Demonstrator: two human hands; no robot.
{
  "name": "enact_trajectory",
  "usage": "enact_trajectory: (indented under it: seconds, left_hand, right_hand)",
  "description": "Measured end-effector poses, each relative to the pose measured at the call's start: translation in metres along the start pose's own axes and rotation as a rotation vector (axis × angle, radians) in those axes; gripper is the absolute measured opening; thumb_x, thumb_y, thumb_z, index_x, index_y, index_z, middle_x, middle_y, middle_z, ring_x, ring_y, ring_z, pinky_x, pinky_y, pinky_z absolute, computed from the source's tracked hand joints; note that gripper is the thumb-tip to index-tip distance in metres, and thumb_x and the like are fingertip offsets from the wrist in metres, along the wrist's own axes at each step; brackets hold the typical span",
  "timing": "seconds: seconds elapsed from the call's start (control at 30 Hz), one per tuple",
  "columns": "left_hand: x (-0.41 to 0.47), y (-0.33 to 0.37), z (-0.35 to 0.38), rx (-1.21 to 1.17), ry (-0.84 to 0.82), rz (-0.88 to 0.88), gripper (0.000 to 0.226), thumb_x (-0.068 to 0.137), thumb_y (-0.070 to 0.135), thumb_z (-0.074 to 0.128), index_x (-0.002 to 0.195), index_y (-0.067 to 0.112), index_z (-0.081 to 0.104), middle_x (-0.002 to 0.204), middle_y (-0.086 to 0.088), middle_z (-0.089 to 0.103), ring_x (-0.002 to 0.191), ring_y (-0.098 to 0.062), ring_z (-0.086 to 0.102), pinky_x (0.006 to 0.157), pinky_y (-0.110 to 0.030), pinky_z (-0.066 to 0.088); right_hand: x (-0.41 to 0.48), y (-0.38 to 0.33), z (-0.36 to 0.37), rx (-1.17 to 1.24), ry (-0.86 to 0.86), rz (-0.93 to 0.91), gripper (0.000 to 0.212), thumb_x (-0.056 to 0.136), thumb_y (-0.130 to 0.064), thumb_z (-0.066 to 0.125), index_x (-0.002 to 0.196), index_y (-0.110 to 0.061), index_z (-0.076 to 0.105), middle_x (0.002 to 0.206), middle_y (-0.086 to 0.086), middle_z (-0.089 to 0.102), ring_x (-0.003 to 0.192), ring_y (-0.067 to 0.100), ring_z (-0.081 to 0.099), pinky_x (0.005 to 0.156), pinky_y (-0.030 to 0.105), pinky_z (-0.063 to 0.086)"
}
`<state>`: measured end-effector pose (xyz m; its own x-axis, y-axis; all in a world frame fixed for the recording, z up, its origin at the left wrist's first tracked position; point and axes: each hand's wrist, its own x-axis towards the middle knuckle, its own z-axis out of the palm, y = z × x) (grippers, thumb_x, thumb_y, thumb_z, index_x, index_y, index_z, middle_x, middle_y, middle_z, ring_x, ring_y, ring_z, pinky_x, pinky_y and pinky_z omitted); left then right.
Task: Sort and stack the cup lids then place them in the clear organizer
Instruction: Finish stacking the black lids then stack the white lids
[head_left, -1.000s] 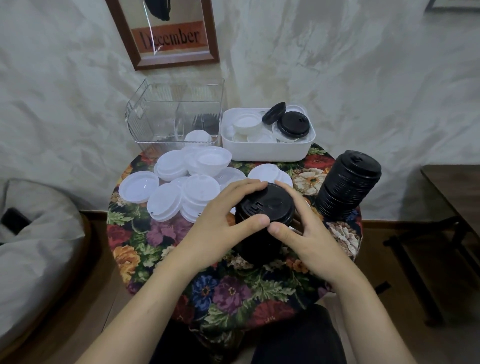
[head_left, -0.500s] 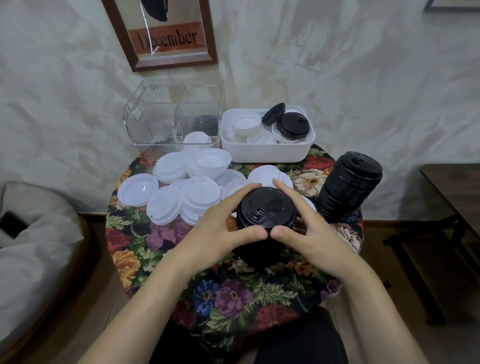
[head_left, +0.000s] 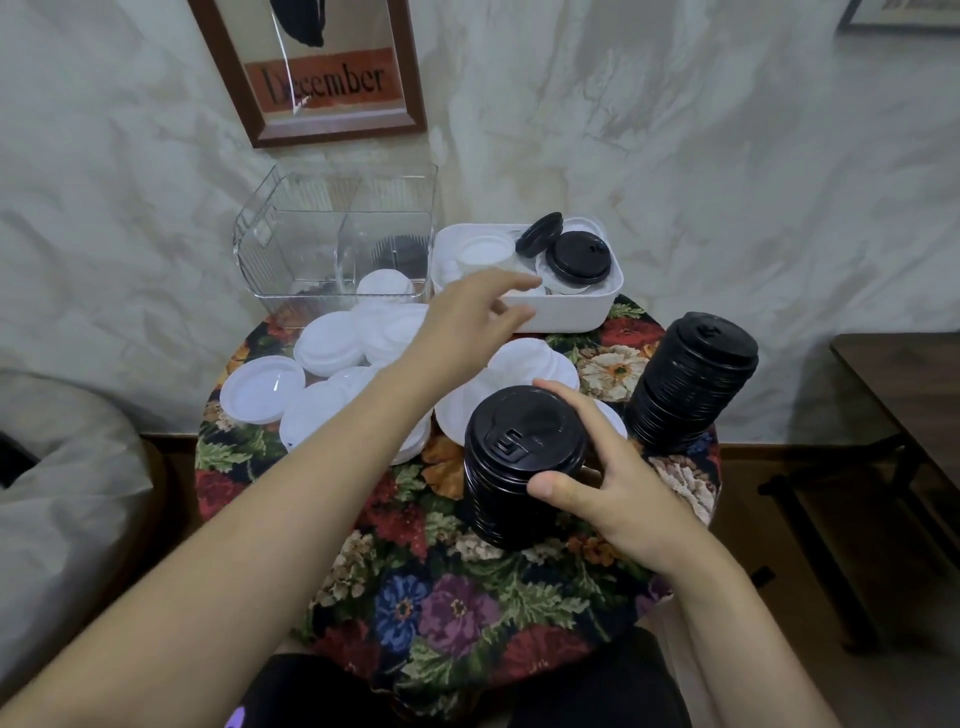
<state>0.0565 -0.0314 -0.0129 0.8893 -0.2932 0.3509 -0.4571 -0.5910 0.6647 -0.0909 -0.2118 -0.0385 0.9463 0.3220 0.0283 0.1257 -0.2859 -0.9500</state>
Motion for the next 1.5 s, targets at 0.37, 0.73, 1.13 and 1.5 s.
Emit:
enact_trajectory:
  seconds: [0.37, 0.73, 1.13, 1.5]
  left_hand:
    - [0.12, -0.016, 0.057, 0.415, -0.153, 0.095, 0.051, 0.096, 0.033, 0.068, 0.145, 0.022, 0.06, 0.15, -0.003, 0.057, 0.133, -0.028, 0.054, 0.106, -0.041, 0.046]
    - [0.136, -0.032, 0.073, 0.358, -0.055, -0.039, 0.059, 0.091, 0.055, 0.069, 0.143, 0.029, 0.061, 0.126, -0.006, 0.07, 0.118, -0.034, 0.06, 0.095, -0.046, 0.053]
    - [0.14, -0.029, 0.08, 0.354, 0.018, -0.044, 0.055, 0.086, 0.05, 0.073, 0.134, 0.024, 0.062, 0.125, -0.002, 0.069, 0.119, -0.03, 0.056, 0.089, -0.041, 0.049]
    - [0.093, -0.002, 0.045, 0.109, 0.154, -0.033, 0.049, 0.09, 0.052, 0.073, 0.13, 0.025, 0.07, 0.125, 0.004, 0.073, 0.115, -0.015, 0.064, 0.09, -0.027, 0.045]
  right_hand:
    - [-0.002, 0.001, 0.0, 0.024, -0.006, 0.049, 0.079, 0.075, -0.062, 0.08, 0.142, -0.064, 0.037, 0.142, -0.038, 0.049, 0.135, -0.009, 0.047, 0.109, 0.021, 0.04]
    - [-0.002, 0.0, -0.002, 0.028, -0.017, 0.057, 0.08, 0.076, -0.054, 0.082, 0.14, -0.067, 0.037, 0.142, -0.037, 0.05, 0.136, -0.006, 0.048, 0.115, 0.031, 0.039]
    - [-0.003, 0.001, -0.002, 0.016, -0.017, 0.048, 0.079, 0.08, -0.049, 0.082, 0.143, -0.063, 0.036, 0.143, -0.035, 0.05, 0.137, -0.005, 0.048, 0.115, 0.032, 0.039]
    - [-0.002, 0.005, 0.0, 0.034, -0.006, 0.017, 0.078, 0.081, -0.045, 0.083, 0.144, -0.059, 0.039, 0.142, -0.033, 0.052, 0.137, -0.004, 0.049, 0.112, 0.022, 0.04]
